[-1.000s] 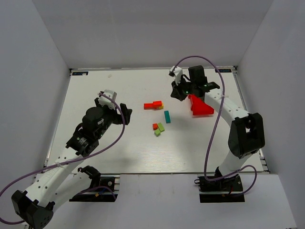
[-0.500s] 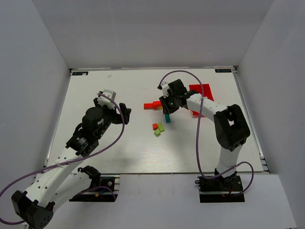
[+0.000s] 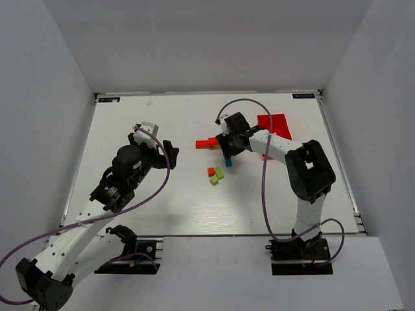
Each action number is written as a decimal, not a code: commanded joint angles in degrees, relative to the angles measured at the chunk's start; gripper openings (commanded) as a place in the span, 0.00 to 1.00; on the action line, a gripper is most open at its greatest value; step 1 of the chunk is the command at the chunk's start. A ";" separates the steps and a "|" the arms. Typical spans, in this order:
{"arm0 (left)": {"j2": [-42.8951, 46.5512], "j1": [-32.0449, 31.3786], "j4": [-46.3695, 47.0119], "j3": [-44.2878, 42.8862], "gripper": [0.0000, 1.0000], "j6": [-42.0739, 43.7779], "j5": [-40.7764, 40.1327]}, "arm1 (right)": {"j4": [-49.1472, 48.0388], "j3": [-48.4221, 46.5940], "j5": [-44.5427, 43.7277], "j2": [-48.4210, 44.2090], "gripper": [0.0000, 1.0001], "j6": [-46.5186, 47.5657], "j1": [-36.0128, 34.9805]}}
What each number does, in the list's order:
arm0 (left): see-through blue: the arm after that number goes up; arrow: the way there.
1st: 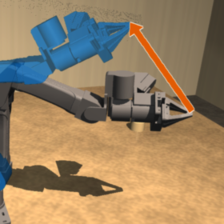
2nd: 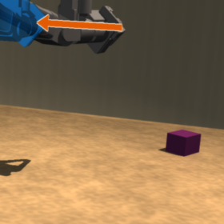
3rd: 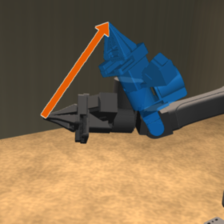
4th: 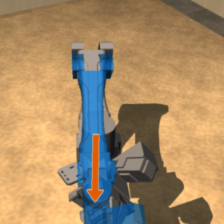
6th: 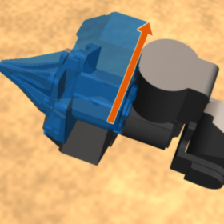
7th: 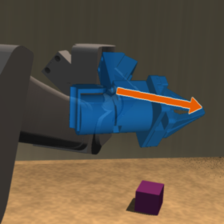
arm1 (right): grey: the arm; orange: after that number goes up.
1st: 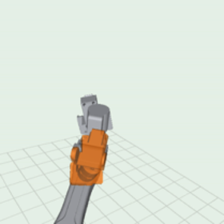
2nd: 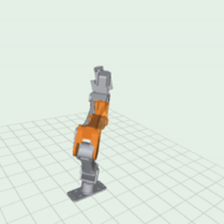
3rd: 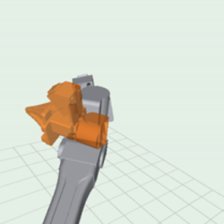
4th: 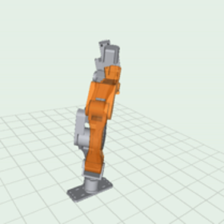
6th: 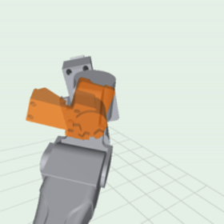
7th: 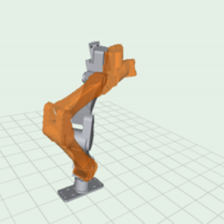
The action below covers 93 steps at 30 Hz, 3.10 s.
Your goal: Build the wood block tower
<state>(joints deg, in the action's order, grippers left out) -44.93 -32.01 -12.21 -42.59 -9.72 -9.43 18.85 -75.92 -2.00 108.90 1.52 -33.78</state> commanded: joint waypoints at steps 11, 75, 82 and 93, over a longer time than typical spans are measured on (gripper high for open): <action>0.10 0.19 -0.36 0.31 0.99 -0.13 0.99 | -1.97 1.04 -1.25 2.98 0.54 -1.08 -1.02; -0.95 0.19 -0.89 -0.21 0.99 0.40 0.99 | 4.79 -0.01 9.73 -11.79 0.00 26.05 -1.64; -0.34 0.19 -0.89 -0.21 0.99 0.40 0.99 | 7.25 -9.76 14.12 -5.46 0.00 35.65 -0.41; -0.34 0.19 -0.37 -0.21 0.99 0.93 1.52 | 17.08 -22.07 23.08 3.85 0.00 58.32 1.17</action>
<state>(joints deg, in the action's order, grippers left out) -46.13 -32.01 -12.91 -42.59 -9.23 -8.51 30.85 -94.54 16.49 111.63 50.68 -33.06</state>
